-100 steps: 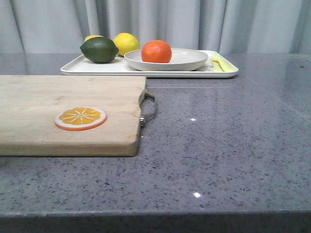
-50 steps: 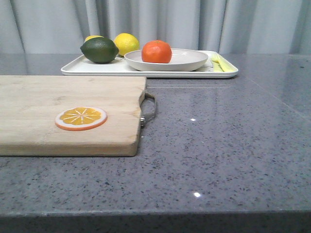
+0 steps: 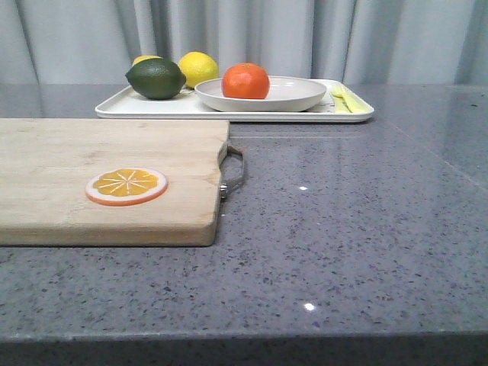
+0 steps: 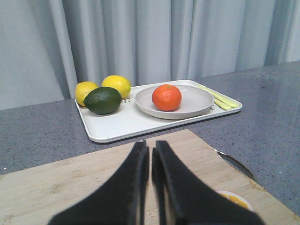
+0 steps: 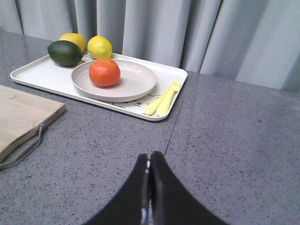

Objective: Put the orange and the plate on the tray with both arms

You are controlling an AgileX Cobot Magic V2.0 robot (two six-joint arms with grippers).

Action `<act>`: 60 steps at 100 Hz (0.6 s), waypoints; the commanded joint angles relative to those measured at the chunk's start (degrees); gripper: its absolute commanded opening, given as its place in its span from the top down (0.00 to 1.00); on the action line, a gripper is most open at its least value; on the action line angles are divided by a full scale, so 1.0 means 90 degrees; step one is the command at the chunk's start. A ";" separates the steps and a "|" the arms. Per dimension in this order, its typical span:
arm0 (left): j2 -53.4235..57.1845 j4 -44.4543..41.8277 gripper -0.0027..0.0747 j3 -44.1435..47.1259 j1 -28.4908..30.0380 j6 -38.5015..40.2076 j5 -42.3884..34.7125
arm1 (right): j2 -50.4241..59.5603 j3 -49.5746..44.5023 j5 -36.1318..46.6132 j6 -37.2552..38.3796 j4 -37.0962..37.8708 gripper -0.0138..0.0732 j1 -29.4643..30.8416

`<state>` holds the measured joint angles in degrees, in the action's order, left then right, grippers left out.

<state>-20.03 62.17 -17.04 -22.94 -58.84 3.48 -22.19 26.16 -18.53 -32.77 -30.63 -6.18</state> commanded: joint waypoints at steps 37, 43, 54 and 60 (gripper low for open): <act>-0.0025 0.0085 0.99 -0.0194 -0.0046 0.0033 -0.0256 | -0.0023 0.0162 0.0483 -0.0042 -0.0066 0.96 0.0031; -0.0025 0.0085 0.99 -0.0194 -0.0046 0.0033 -0.0256 | -0.0023 0.0162 0.0483 -0.0042 -0.0066 0.96 0.0031; -0.0025 0.0085 0.99 -0.0194 -0.0046 0.0033 -0.0256 | -0.0023 0.0162 0.0483 -0.0042 -0.0066 0.96 0.0031; -0.0025 0.0085 0.99 -0.0117 -0.0046 0.0033 -0.0269 | -0.0023 0.0162 0.0483 -0.0042 -0.0066 0.96 0.0031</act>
<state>-20.03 62.17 -17.04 -22.94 -58.84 3.27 -22.19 26.16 -18.53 -32.88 -30.63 -6.18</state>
